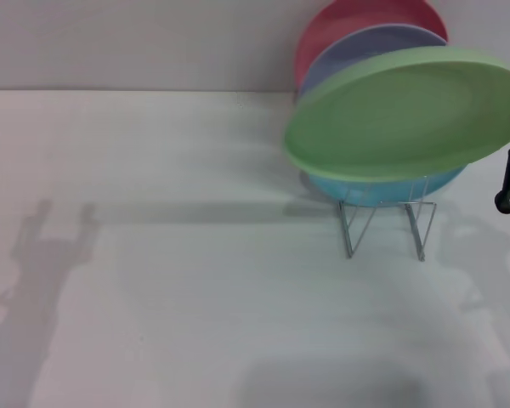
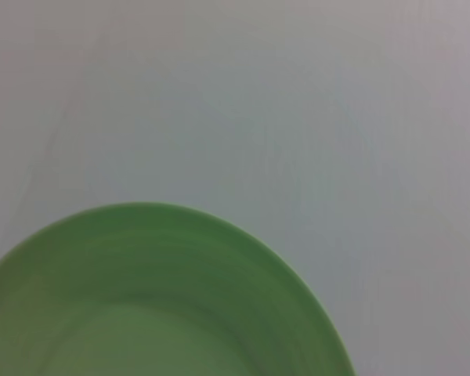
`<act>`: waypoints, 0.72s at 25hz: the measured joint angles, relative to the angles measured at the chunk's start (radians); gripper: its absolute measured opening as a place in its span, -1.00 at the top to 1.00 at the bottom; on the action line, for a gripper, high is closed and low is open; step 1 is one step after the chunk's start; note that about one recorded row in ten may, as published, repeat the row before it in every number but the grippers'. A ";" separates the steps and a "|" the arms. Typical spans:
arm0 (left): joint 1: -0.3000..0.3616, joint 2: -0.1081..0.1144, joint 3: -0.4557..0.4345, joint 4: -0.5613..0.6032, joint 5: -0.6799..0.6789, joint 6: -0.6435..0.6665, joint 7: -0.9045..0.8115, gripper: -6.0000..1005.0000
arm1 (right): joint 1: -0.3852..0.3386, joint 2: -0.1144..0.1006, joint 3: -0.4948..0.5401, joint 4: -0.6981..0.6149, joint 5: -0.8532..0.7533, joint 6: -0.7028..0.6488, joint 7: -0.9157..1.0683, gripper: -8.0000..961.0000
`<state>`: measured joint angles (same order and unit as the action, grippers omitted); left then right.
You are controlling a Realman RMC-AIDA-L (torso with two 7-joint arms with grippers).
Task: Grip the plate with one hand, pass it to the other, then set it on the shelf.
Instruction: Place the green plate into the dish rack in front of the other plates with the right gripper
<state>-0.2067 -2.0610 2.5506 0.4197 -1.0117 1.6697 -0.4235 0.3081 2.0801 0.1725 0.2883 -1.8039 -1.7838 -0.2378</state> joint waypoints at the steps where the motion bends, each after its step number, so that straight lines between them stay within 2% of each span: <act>1: -0.002 0.000 0.000 0.001 0.000 -0.003 -0.002 -0.35 | 0.002 0.000 0.002 -0.008 0.000 0.006 0.000 0.95; 5: -0.006 -0.003 -0.002 0.006 0.001 -0.010 -0.006 -0.35 | 0.004 0.000 0.008 -0.030 0.000 0.033 0.000 0.94; 10: -0.006 -0.004 -0.002 0.013 0.002 -0.010 -0.008 -0.69 | 0.001 0.000 0.008 -0.043 0.000 0.060 0.000 0.94; 18: -0.007 -0.003 -0.003 0.021 0.002 -0.005 -0.009 -0.69 | -0.020 0.001 0.001 -0.065 -0.001 0.098 0.000 0.94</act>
<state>-0.2133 -2.0641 2.5478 0.4410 -1.0093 1.6648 -0.4327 0.2880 2.0808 0.1738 0.2232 -1.8050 -1.6856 -0.2377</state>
